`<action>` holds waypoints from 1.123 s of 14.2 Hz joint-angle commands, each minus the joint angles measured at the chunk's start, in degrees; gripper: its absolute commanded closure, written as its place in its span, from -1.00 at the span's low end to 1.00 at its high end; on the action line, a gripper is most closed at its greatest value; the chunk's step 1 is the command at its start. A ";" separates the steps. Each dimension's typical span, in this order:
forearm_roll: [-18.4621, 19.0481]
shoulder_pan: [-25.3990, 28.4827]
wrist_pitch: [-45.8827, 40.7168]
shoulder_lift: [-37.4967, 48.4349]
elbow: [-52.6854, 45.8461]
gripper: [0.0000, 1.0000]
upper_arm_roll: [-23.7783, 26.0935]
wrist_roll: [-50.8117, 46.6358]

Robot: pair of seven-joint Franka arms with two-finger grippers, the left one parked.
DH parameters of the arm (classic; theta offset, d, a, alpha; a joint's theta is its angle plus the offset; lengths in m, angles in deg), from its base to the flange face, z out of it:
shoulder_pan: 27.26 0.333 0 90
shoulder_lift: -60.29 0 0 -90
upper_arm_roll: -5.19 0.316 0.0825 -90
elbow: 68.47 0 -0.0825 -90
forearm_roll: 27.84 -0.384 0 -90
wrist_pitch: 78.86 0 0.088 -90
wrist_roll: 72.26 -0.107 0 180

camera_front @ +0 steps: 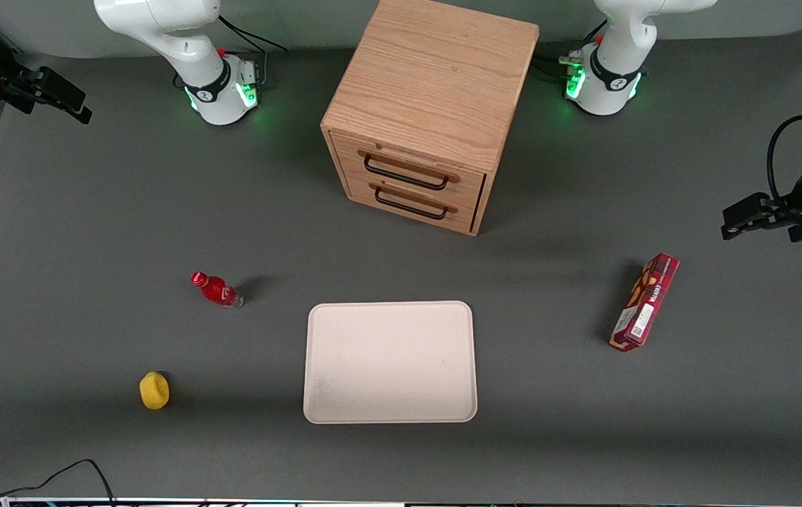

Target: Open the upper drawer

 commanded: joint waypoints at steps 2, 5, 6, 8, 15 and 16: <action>0.41 -0.07 -1.40 -0.90 -1.87 -1.00 -0.06 0.05; 0.23 -0.07 -1.40 -1.08 -2.31 -1.00 0.03 -0.91; 0.32 -0.07 -1.40 -1.17 -2.31 -1.00 0.03 -1.09; 0.32 -0.15 -1.49 -1.08 -2.40 -1.00 -0.06 -0.04; -7.29 0.64 -1.84 -4.49 -6.70 -1.00 7.23 20.35; -10.63 0.72 -1.58 -6.59 -7.66 -1.00 9.06 20.44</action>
